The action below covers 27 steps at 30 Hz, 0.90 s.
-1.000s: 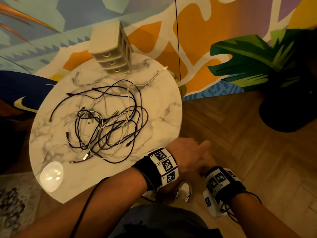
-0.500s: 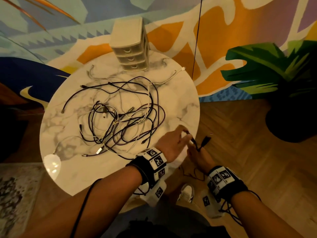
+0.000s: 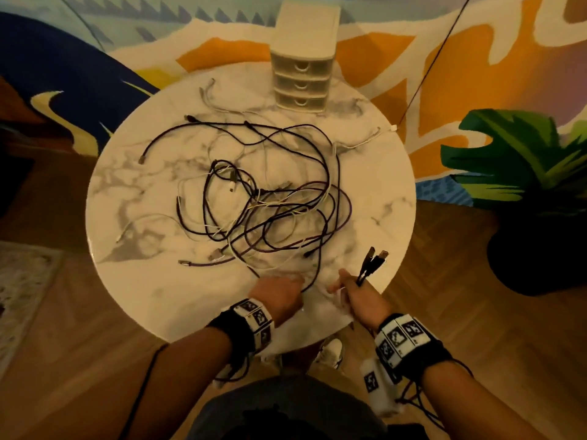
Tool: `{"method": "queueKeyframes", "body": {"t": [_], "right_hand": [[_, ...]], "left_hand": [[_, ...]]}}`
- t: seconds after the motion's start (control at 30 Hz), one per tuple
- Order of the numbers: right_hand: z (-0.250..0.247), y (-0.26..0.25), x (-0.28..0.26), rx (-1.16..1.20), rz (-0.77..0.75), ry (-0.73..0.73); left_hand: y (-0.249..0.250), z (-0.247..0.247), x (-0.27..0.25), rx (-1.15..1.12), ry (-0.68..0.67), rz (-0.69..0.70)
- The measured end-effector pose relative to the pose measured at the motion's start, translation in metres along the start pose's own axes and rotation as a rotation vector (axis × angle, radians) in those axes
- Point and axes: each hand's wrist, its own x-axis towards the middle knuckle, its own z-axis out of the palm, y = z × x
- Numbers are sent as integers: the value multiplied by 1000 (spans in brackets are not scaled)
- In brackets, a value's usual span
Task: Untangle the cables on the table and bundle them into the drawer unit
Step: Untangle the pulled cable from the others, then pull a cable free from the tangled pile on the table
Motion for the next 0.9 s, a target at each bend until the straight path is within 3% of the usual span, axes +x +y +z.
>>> {"method": "queueKeyframes", "body": {"t": [0.1, 0.17, 0.27, 0.33, 0.4, 0.5, 0.6, 0.67, 0.77, 0.8, 0.9], "right_hand": [[23, -14, 0, 105, 31, -67], [31, -21, 4, 141, 26, -6], [33, -23, 10, 149, 55, 84], [33, -19, 14, 158, 77, 115], [33, -15, 17, 177, 102, 133], [38, -11, 19, 211, 163, 156], [44, -7, 22, 177, 177, 208], [43, -5, 22, 54, 153, 366], [43, -10, 14, 19, 83, 667], [48, -17, 9, 37, 10, 639], [74, -45, -4, 146, -73, 224]], "left_hand": [[16, -8, -5, -119, 113, 84], [12, -8, -12, -230, 158, 79], [-26, -2, -26, -346, 270, -15], [-71, 6, -34, -286, 366, -74], [-119, 20, -39, -142, 350, -197], [-158, 31, -45, -13, 182, -295], [-153, 29, -45, 0, 68, -194], [-134, 19, -49, -115, 48, -99], [-102, 3, -57, -324, 131, 49], [-94, -3, -59, -395, 163, 100], [-71, -15, -60, -500, 232, 264]]}}
